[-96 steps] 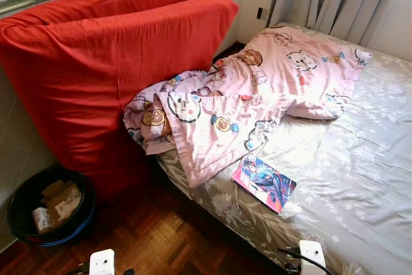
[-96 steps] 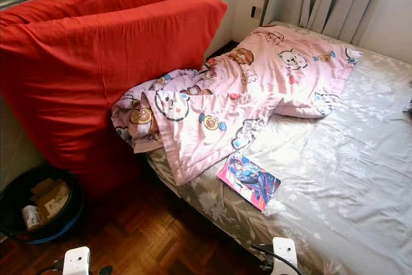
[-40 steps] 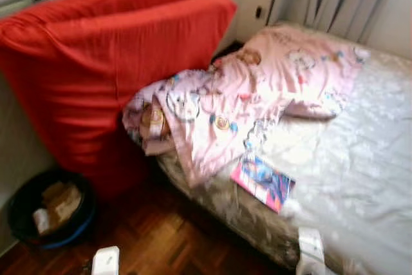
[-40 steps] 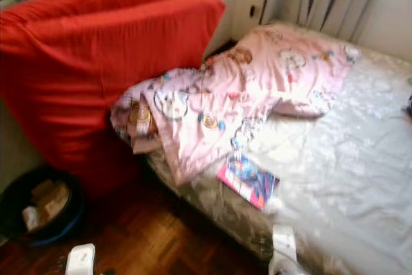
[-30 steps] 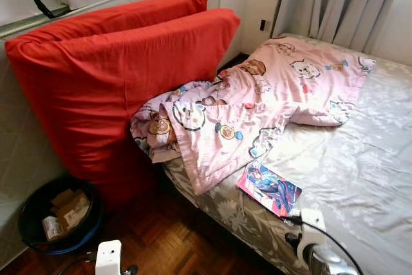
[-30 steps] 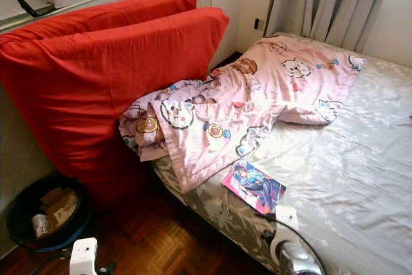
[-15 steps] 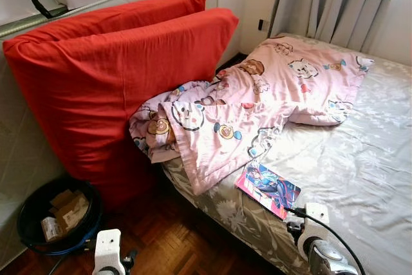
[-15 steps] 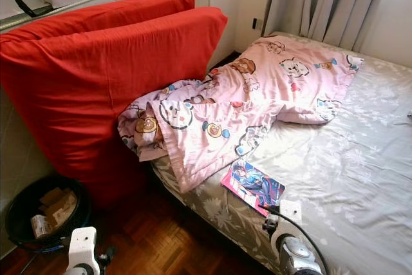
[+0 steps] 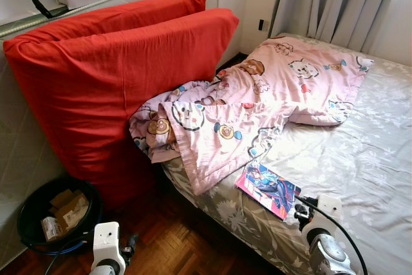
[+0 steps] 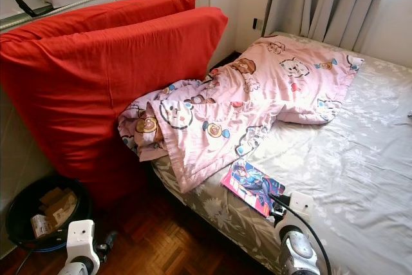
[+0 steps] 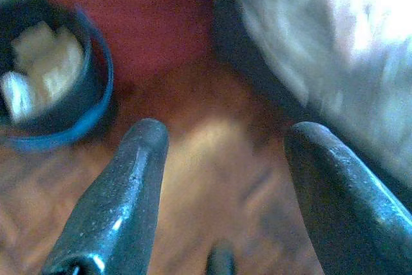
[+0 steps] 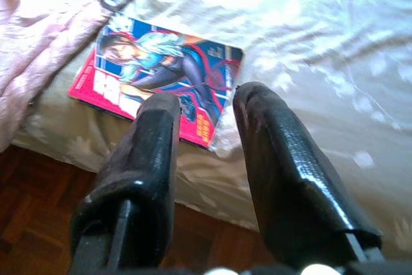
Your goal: Clean up the room
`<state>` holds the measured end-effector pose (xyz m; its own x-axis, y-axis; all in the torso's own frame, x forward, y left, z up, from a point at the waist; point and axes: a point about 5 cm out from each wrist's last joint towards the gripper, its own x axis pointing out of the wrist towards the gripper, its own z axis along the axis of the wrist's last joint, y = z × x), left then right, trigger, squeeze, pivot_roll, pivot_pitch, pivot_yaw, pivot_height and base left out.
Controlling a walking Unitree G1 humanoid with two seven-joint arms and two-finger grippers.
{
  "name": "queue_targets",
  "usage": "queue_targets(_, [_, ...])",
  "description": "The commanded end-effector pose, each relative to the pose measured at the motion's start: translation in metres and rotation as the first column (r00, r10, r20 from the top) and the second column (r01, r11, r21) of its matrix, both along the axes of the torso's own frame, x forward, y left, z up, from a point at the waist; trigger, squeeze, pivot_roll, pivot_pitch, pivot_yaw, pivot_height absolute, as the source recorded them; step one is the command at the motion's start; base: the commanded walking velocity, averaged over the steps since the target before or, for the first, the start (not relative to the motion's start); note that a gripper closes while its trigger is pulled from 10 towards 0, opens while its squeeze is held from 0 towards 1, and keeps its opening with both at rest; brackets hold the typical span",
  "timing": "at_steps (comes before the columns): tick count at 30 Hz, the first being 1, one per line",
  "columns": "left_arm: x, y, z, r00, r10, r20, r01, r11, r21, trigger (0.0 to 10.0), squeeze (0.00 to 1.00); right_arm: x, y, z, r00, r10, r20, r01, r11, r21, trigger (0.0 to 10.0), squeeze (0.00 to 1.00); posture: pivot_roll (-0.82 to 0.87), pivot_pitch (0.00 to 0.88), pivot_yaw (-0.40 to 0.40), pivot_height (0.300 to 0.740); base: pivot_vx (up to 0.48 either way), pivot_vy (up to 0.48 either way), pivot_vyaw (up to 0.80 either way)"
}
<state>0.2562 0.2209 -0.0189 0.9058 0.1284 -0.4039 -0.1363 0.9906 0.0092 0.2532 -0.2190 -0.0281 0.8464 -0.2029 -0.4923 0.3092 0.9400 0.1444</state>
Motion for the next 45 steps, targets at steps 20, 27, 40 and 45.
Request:
queue_targets(20, [0.07,-0.009,0.098,0.873,-0.1,0.477,0.042,0.991,0.129,10.0,0.0,0.058,-0.018,0.093,0.863,0.115,0.492,0.0,0.974,-0.228,10.0,0.0,0.0,0.0,0.005,0.74,0.0,0.0,0.0])
queue_targets(27, [0.067,-0.009,0.097,0.872,-0.129,0.472,0.061,0.986,0.158,10.0,0.0,0.063,-0.011,0.105,0.815,0.136,0.563,-0.003,0.973,-0.232,10.0,0.0,0.0,0.0,0.016,0.74,0.0,0.0,0.0])
queue_targets(40, [0.054,-0.001,0.068,0.94,-0.07,0.333,0.044,0.995,0.086,10.0,0.0,0.051,-0.016,0.078,0.894,0.049,0.446,0.022,0.988,-0.152,10.0,0.0,0.01,0.0,0.01,0.74,0.0,0.0,0.0])
queue_targets(45, [0.026,0.002,0.026,0.994,-0.036,0.101,0.031,0.998,0.046,10.0,0.0,0.025,-0.016,0.035,0.979,0.044,0.2,-0.02,0.992,-0.121,10.0,0.0,0.01,0.0,0.0,0.74,0.0,0.0,0.0])
